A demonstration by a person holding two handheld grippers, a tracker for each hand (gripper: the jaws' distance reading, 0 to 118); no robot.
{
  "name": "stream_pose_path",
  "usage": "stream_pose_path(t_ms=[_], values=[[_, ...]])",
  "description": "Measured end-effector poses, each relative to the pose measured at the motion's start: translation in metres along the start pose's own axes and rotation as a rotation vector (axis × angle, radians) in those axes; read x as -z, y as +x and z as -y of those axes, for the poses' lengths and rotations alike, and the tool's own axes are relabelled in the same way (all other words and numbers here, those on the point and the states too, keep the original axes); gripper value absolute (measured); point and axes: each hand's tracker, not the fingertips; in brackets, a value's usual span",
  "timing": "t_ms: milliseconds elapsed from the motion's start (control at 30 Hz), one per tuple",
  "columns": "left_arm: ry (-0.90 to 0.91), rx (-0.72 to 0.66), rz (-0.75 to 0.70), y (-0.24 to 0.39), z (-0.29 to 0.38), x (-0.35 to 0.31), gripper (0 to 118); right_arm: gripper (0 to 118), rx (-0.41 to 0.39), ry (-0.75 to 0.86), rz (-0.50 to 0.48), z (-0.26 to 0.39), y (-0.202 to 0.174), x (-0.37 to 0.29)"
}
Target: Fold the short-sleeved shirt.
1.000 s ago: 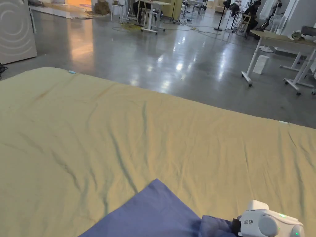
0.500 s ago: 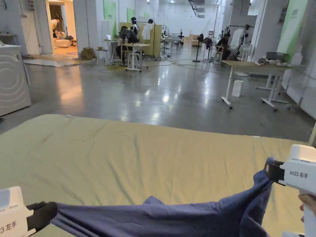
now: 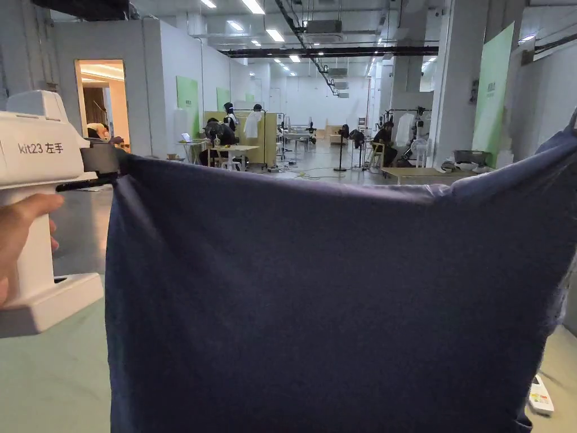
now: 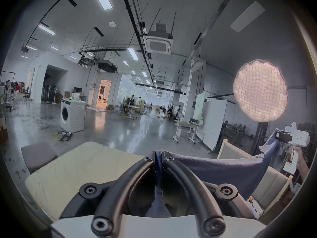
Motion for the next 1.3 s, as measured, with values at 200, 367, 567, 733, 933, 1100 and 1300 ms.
stream_pose_path(t_ms=[200, 367, 567, 733, 933, 1100, 1300], values=[[0.061, 0.089, -0.022, 0.017, -0.051, 0.001, 7, 3, 0.115, 0.066, 0.001, -0.062, 0.015, 0.003], [0.061, 0.106, -0.045, 0.02, -0.058, 0.007, 7, 3, 0.071, 0.064, 0.038, -0.076, 0.011, 0.015], [0.034, 0.083, -0.039, 0.015, -0.056, 0.018, 7, 3, 0.048, 0.055, 0.054, -0.076, 0.005, 0.019], [0.027, 0.098, -0.048, 0.019, -0.055, 0.034, 7, 3, 0.033, 0.058, 0.071, -0.075, -0.003, 0.025], [0.029, 0.133, -0.044, 0.024, -0.052, 0.07, 7, 3, -0.038, 0.048, 0.11, -0.065, -0.015, 0.05], [-0.005, 0.146, -0.028, 0.023, -0.055, 0.099, 7, 3, -0.123, 0.012, 0.126, -0.059, -0.022, 0.074], [-0.012, 0.174, -0.067, 0.027, -0.051, 0.148, 7, 3, -0.142, 0.015, 0.16, -0.066, -0.028, 0.116]])
